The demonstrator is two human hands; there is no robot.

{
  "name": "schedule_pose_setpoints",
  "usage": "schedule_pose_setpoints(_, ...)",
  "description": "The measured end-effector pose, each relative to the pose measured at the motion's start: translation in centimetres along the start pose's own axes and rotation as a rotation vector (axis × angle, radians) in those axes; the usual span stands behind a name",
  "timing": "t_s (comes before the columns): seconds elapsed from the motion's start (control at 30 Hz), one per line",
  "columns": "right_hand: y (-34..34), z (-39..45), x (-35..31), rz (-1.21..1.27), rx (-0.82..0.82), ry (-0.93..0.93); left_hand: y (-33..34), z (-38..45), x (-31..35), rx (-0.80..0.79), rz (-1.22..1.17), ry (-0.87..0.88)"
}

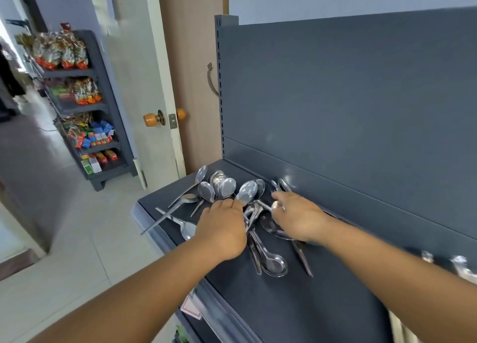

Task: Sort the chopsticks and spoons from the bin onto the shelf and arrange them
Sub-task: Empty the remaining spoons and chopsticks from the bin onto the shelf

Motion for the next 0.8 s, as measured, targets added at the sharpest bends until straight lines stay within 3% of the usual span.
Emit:
schedule_pose_setpoints(0.17,-0.9,-6.0,0.4,-0.014,0.039,0.016,-1.5,-3.7,3.7,0.026,-0.011,0.135)
schedule_pose_setpoints(0.8,-7.1,-35.0,9.4,-0.054,0.332,0.373,-4.5,-21.6,25.0,0.029,-0.073,0.741)
Point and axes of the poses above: each hand's wrist, its own z-axis towards the middle knuckle, its own y-axis out of the palm, x = y × z, the point moved 10 cm from there along z, towards the middle knuckle
